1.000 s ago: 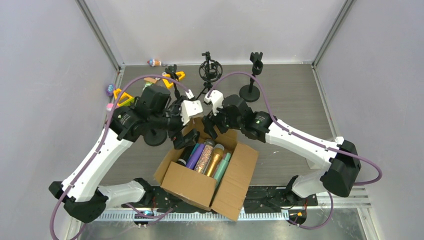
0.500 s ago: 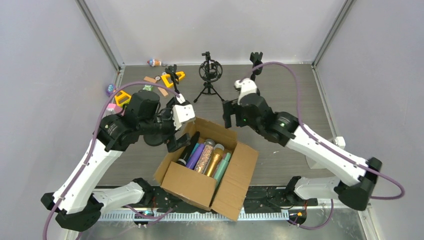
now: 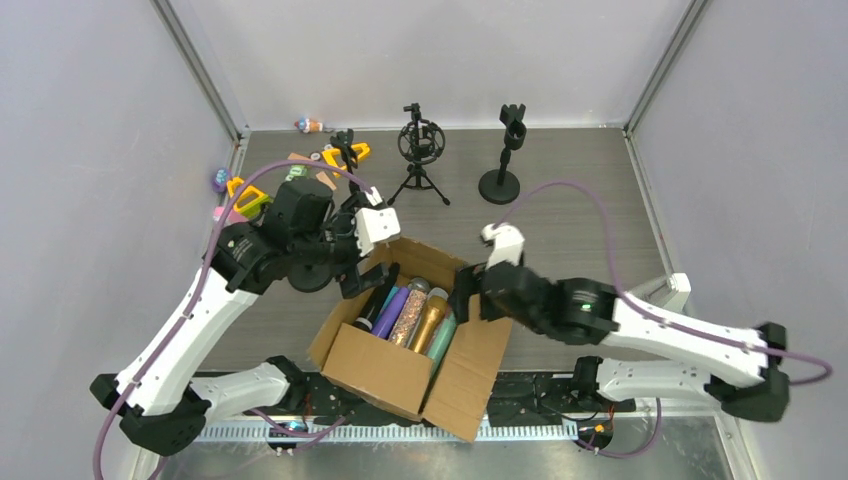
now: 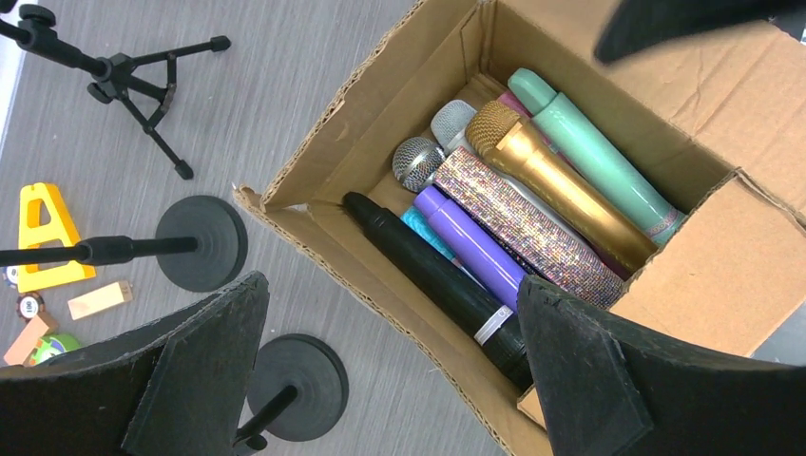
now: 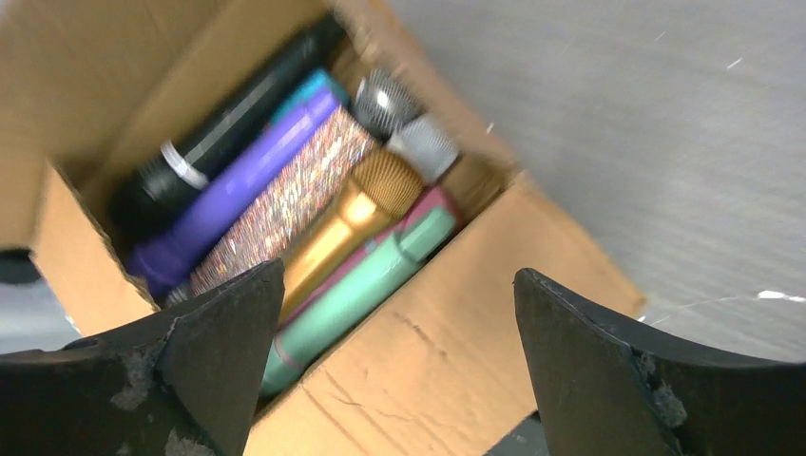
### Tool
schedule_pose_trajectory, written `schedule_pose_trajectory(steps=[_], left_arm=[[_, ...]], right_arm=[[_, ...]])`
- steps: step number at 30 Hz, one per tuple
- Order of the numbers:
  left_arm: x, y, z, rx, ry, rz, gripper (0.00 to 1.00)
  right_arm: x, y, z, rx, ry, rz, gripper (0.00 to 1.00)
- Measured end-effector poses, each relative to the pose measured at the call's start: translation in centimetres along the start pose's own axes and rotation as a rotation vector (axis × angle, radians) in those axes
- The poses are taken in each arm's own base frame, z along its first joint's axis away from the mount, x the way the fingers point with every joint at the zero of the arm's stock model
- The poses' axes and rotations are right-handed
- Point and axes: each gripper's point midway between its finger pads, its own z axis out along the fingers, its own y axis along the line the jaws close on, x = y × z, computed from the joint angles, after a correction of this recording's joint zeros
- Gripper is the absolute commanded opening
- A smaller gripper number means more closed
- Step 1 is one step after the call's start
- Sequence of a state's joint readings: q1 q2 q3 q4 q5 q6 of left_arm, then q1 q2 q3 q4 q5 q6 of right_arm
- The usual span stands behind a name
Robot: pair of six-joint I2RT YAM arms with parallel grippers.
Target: Attach the microphones to the stand
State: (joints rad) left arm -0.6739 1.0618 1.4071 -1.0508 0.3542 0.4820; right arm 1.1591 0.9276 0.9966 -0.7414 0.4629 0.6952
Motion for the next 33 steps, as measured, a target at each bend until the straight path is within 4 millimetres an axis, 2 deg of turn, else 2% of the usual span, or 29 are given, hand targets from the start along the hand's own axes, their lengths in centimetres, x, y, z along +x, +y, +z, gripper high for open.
schedule_pose_trajectory(steps=[3, 6, 9, 10, 15, 17, 18, 20, 22, 26, 30, 32, 33], left_arm=[[0.2, 0.2, 0.5, 0.002, 0.017, -0.005, 0.99], [0.3, 0.3, 0.5, 0.002, 0.020, -0.004, 1.00], [0.3, 0.3, 0.5, 0.003, 0.019, 0.004, 0.99], [0.2, 0.3, 0.5, 0.003, 0.018, 0.010, 1.00], [0.2, 0.3, 0.4, 0.002, 0.013, 0.021, 1.00], [0.2, 0.3, 0.4, 0.001, 0.013, 0.022, 0.99], [0.1, 0.3, 0.4, 0.001, 0.012, 0.023, 0.99], [0.1, 0.3, 0.4, 0.000, 0.010, 0.024, 0.99], [0.4, 0.3, 0.6, 0.003, 0.016, 0.022, 1.00], [1.0, 0.1, 1.0, 0.012, 0.031, 0.015, 0.99], [0.6, 0.4, 1.3, 0.005, 0.017, 0.013, 1.00], [0.2, 0.8, 1.8, 0.001, 0.009, 0.008, 1.00], [0.1, 1.0, 2.2, 0.001, 0.009, 0.002, 1.00]], right_arm=[[4.2, 2.0, 2.0, 0.005, 0.118, -0.051, 0.95], [7.9, 2.7, 3.8, 0.033, 0.214, -0.087, 0.95], [9.6, 2.5, 4.7, 0.066, 0.254, -0.100, 0.99], [9.9, 2.5, 4.8, 0.072, 0.259, -0.100, 0.93], [10.0, 2.1, 5.0, 0.093, 0.254, -0.098, 0.81], [9.9, 1.9, 5.0, 0.104, 0.247, -0.105, 0.68], [9.8, 1.6, 5.1, 0.111, 0.244, -0.112, 0.54], [9.6, 1.0, 5.2, 0.132, 0.242, -0.130, 0.42], [9.1, 0.0, 5.5, 0.160, 0.242, -0.136, 0.35], [7.7, -0.9, 6.4, 0.170, 0.218, -0.140, 0.29], [6.7, -1.6, 7.0, 0.167, 0.206, -0.182, 0.21], [6.5, -1.8, 7.1, 0.163, 0.206, -0.205, 0.24], [6.4, -1.9, 7.2, 0.159, 0.207, -0.216, 0.29]])
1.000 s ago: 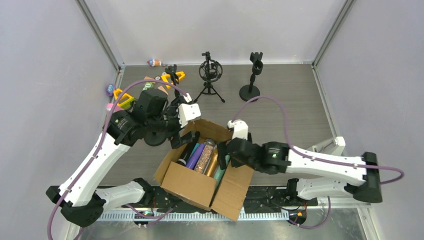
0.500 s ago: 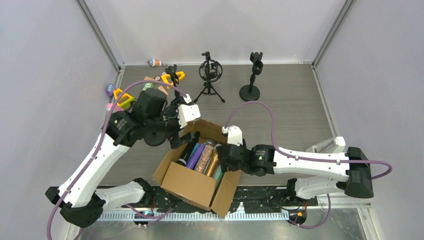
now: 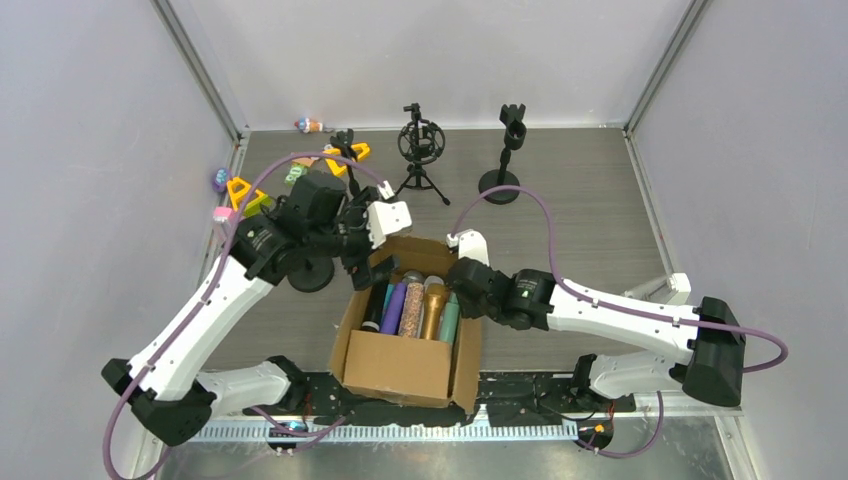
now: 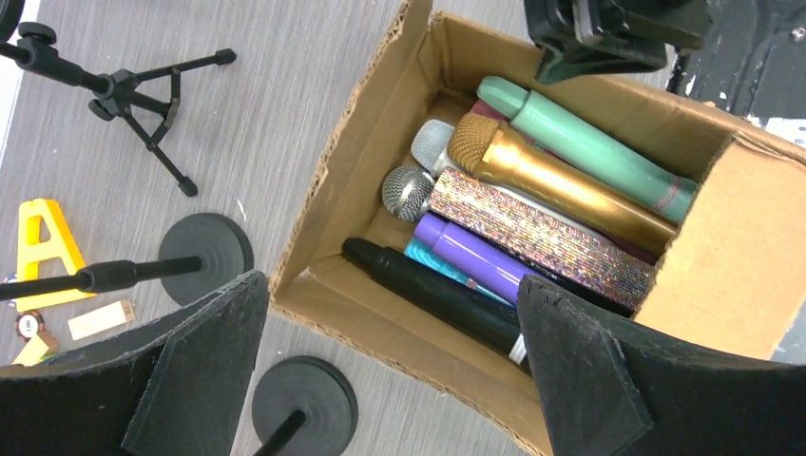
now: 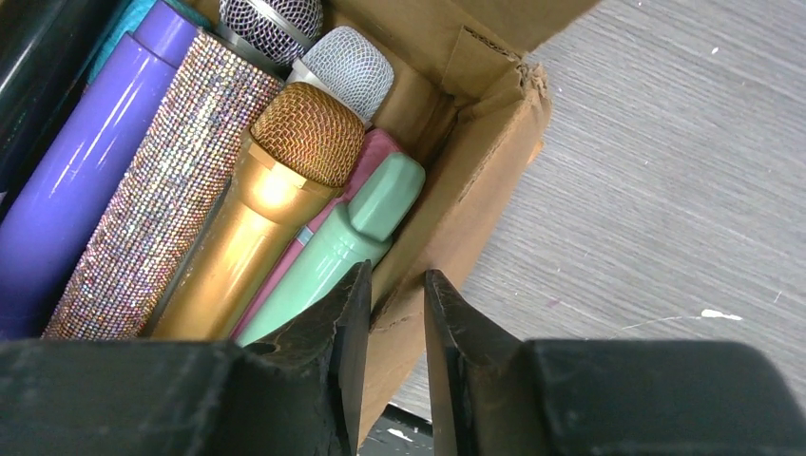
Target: Attach the microphones to the stand
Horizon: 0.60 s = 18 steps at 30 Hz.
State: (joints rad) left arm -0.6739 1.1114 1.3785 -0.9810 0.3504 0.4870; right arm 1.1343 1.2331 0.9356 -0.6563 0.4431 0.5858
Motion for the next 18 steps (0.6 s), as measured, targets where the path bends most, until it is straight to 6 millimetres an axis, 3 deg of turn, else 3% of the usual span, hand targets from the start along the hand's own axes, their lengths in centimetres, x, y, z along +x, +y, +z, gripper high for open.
schedule_pose_trajectory(steps=[5, 8, 18], left_arm=[[-0.6, 1.2, 2.1, -0.002, 0.006, -0.016, 0.99], [-0.7, 1.5, 2.2, -0.010, 0.005, -0.017, 1.00], [-3.8, 2.4, -3.1, -0.131, -0.076, 0.000, 1.00]], right_arm=[[-0.2, 0.0, 0.1, -0.023, 0.003, -0.058, 0.50], [-0.4, 0.4, 0.2, -0.050, -0.002, -0.088, 0.63], [-0.8, 1.6, 0.6, -0.123, -0.013, -0.141, 0.73]])
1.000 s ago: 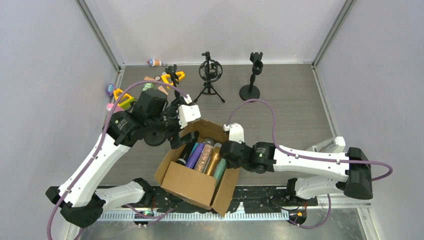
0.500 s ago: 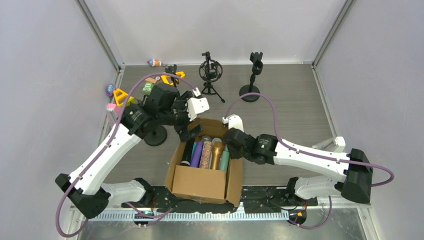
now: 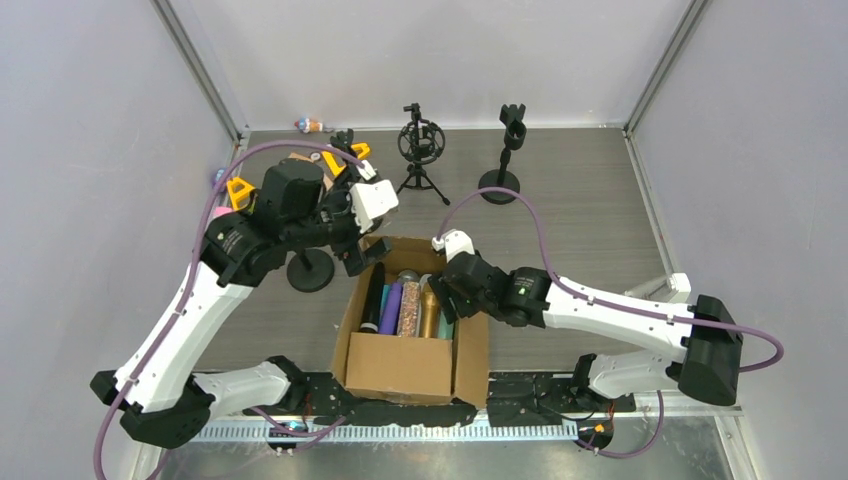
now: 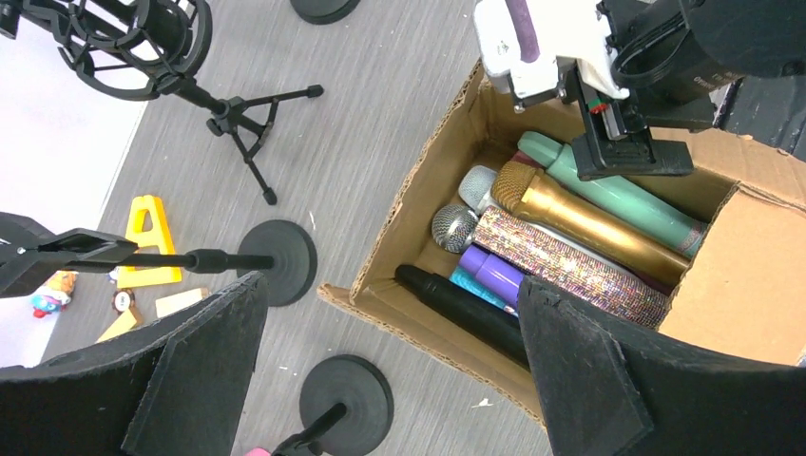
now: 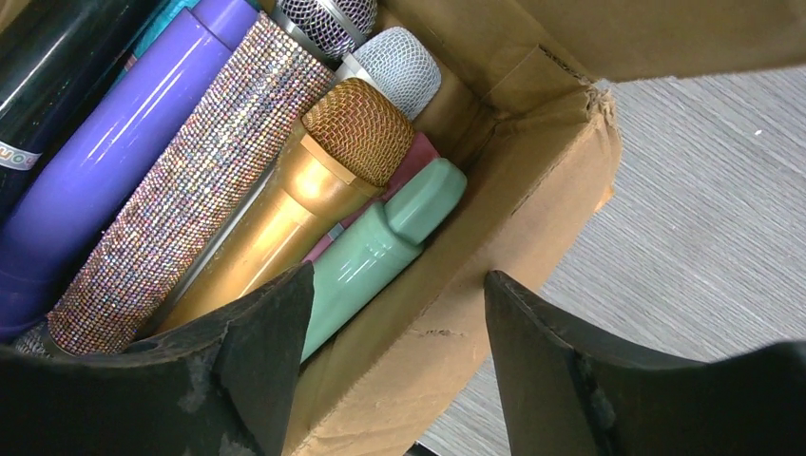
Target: Attach the microphones to the stand
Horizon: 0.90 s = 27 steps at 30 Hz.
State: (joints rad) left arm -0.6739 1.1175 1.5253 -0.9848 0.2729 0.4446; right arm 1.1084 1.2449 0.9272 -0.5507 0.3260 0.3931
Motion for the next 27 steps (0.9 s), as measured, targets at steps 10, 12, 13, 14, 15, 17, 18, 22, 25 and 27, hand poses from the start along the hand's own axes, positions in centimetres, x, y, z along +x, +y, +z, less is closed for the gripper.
schedule_pose_trajectory(steps=[10, 12, 13, 14, 15, 17, 18, 22, 25, 27], left_arm=[[0.9, 0.1, 1.8, 0.033, 0.060, -0.019, 1.00], [1.0, 0.1, 2.0, 0.036, 0.066, -0.021, 1.00], [1.0, 0.1, 2.0, 0.036, 0.067, -0.021, 1.00], [1.0, 0.1, 2.0, 0.035, 0.066, -0.021, 0.99], [1.0, 0.1, 1.9, 0.033, 0.065, -0.021, 1.00], [0.9, 0.1, 1.7, 0.028, 0.059, -0.019, 1.00], [0.8, 0.2, 1.6, 0.025, 0.056, -0.017, 1.00], [0.6, 0.4, 1.4, 0.015, 0.053, -0.014, 1.00], [-0.3, 0.8, 1.6, 0.014, 0.041, -0.007, 0.99], [-0.8, 0.9, 1.9, 0.024, 0.024, 0.005, 1.00]], right_arm=[[-0.4, 0.3, 0.1, -0.007, 0.000, 0.002, 0.94], [-0.5, 0.3, -0.1, -0.008, -0.006, 0.005, 1.00], [-0.6, 0.3, -0.2, -0.009, -0.011, 0.007, 0.96], [-0.8, 0.2, -0.4, -0.009, -0.018, 0.009, 0.96], [-1.0, 0.2, -0.6, -0.009, -0.026, 0.011, 0.95], [-1.4, 0.1, -1.1, -0.010, -0.048, 0.018, 0.95], [-1.7, 0.0, -1.3, -0.010, -0.059, 0.022, 0.95], [-2.8, 0.0, -2.0, -0.008, -0.087, 0.035, 0.95], [-2.9, 0.0, -2.2, -0.008, -0.091, 0.056, 0.95], [-2.8, 0.0, -2.4, -0.009, -0.089, 0.077, 0.95]])
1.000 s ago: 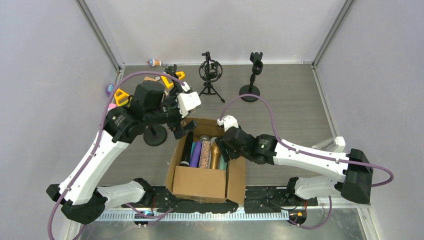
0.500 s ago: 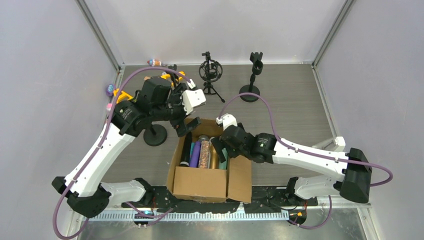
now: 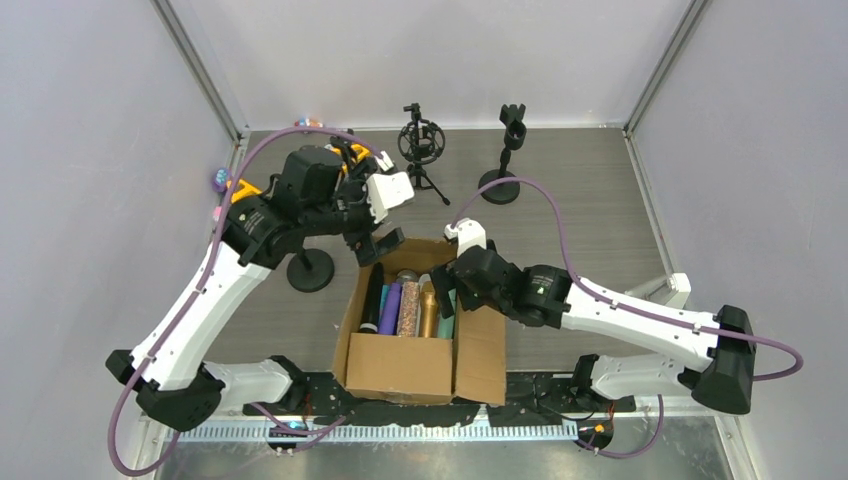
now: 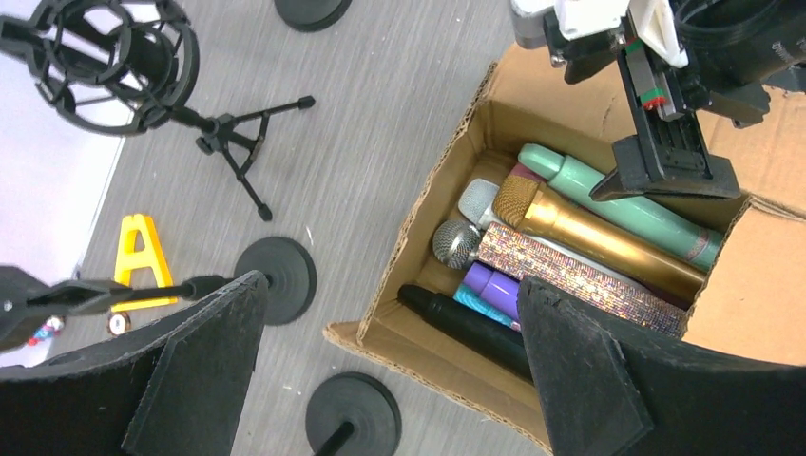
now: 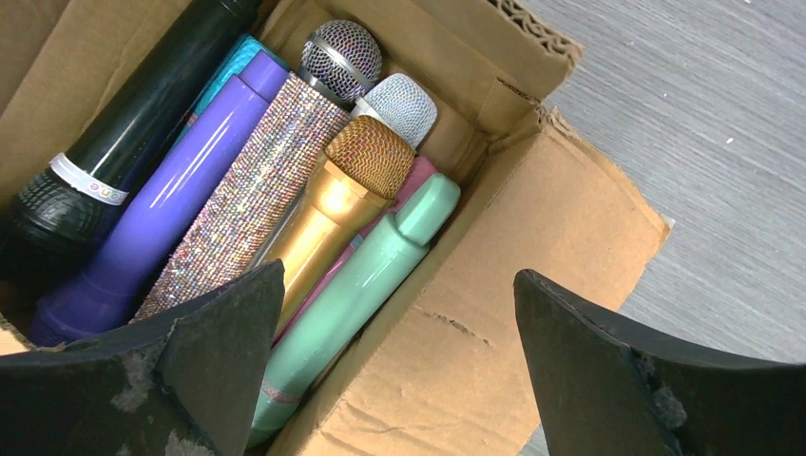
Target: Attach the microphones to the stand
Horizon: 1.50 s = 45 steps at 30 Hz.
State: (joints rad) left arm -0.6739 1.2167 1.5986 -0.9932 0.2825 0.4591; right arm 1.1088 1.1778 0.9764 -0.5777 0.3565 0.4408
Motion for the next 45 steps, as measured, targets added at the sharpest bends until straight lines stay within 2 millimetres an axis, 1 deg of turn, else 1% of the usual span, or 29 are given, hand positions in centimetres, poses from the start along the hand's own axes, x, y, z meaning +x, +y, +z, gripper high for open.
schedule_pose_trajectory(steps=[3, 8, 13, 17, 21, 23, 26, 27, 29, 30, 31, 33, 34, 37, 41, 42, 45], left_arm=[[0.2, -0.6, 0.8, 0.044, -0.020, 0.040, 1.00], [1.9, -1.9, 2.6, 0.125, -0.004, 0.116, 1.00], [2.7, -1.4, 4.8, 0.156, 0.030, 0.199, 1.00], [4.2, -0.6, 7.1, 0.156, 0.072, 0.262, 0.99], [5.2, 0.0, 8.7, 0.162, 0.109, 0.286, 0.95], [5.8, 0.3, 9.5, 0.172, 0.127, 0.291, 0.92], [7.0, 0.9, 10.6, 0.181, 0.164, 0.295, 0.87], [7.4, 1.2, 10.8, 0.180, 0.177, 0.295, 0.84], [8.0, 1.8, 11.2, 0.173, 0.198, 0.304, 0.76], [8.2, 2.0, 11.1, 0.168, 0.202, 0.302, 0.69], [8.3, 2.3, 11.2, 0.164, 0.206, 0.300, 0.62], [8.6, 2.8, 11.2, 0.157, 0.214, 0.297, 0.44], [8.6, 3.0, 11.3, 0.156, 0.215, 0.302, 0.39], [8.3, 3.5, 11.3, 0.153, 0.214, 0.305, 0.30], [8.1, 3.3, 10.5, 0.166, 0.229, 0.293, 0.06], [7.8, 3.4, 10.2, 0.166, 0.231, 0.289, 0.01], [7.0, 3.4, 9.2, 0.164, 0.234, 0.271, 0.00]], right_arm=[[0.0, 0.1, -0.4, -0.008, -0.008, 0.044, 0.96], [0.8, 0.1, -0.6, -0.008, 0.007, 0.082, 0.99], [1.9, 0.0, -0.6, 0.003, 0.037, 0.091, 0.90], [3.5, 0.0, -0.2, 0.007, 0.063, 0.106, 0.85], [5.2, -0.2, 0.2, 0.016, 0.098, 0.112, 0.79], [5.5, -0.3, 0.3, 0.019, 0.104, 0.115, 0.75], [5.5, -0.3, 0.4, 0.019, 0.100, 0.121, 0.67], [5.5, -0.2, 0.5, 0.017, 0.098, 0.121, 0.65], [5.3, -0.1, 0.6, 0.014, 0.093, 0.124, 0.55], [5.3, -0.1, 0.7, 0.014, 0.093, 0.122, 0.53], [5.4, -0.1, 0.8, 0.016, 0.094, 0.119, 0.48], [5.3, -0.1, 0.9, 0.019, 0.092, 0.114, 0.42], [5.3, -0.1, 0.9, 0.017, 0.092, 0.112, 0.41], [5.2, 0.0, 1.0, 0.011, 0.086, 0.097, 0.39], [4.8, 0.0, 1.0, 0.004, 0.076, 0.072, 0.39], [4.6, 0.0, 1.1, 0.000, 0.071, 0.067, 0.39], [4.0, 0.0, 1.1, -0.006, 0.054, 0.047, 0.39]])
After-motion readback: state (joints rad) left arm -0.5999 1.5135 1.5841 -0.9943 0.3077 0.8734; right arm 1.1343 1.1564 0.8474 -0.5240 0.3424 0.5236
